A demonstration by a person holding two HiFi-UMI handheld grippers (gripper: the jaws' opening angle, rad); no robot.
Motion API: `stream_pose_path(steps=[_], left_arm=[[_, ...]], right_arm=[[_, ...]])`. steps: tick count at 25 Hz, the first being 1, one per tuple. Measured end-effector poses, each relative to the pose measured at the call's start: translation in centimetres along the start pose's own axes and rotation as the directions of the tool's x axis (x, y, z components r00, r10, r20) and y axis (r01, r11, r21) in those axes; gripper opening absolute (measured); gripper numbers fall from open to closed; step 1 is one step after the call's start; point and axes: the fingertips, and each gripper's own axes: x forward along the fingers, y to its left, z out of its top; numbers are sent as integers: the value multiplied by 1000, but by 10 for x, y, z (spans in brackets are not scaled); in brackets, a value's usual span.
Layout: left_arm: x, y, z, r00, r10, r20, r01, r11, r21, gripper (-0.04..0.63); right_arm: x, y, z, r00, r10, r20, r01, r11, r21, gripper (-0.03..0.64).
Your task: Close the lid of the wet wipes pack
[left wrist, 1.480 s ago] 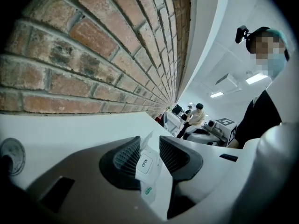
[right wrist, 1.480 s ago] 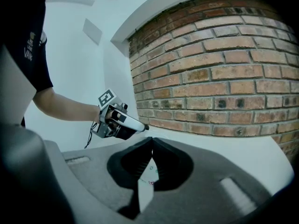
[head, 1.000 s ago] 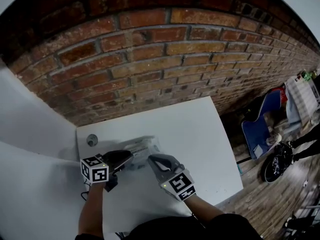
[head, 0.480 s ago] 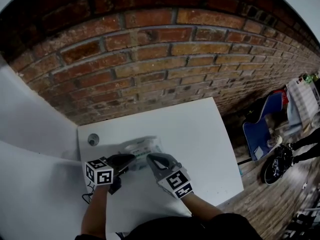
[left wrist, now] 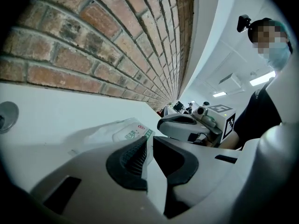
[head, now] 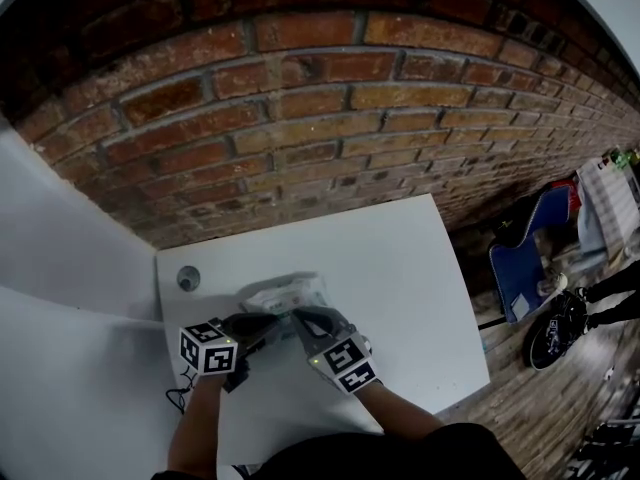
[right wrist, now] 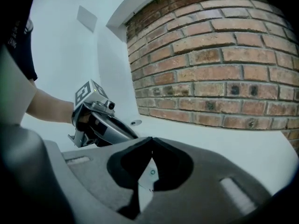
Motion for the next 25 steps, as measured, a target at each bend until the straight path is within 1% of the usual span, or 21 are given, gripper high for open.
stream_pose_path(steps=[8, 16, 25], left_arm=[[2, -2, -9, 999, 25, -27, -24, 999, 39, 41], [-5, -3, -18, 999, 49, -11, -49, 999, 12, 40], [-9, -5, -24, 997, 67, 46, -66, 998, -18, 38]], right_arm=[[9, 4, -15, 999, 17, -46, -17, 1000, -2, -2], [19, 10, -30, 995, 29, -98, -32, 999, -31, -2], [24, 10, -37, 992, 25, -124, -31, 998, -50, -2]])
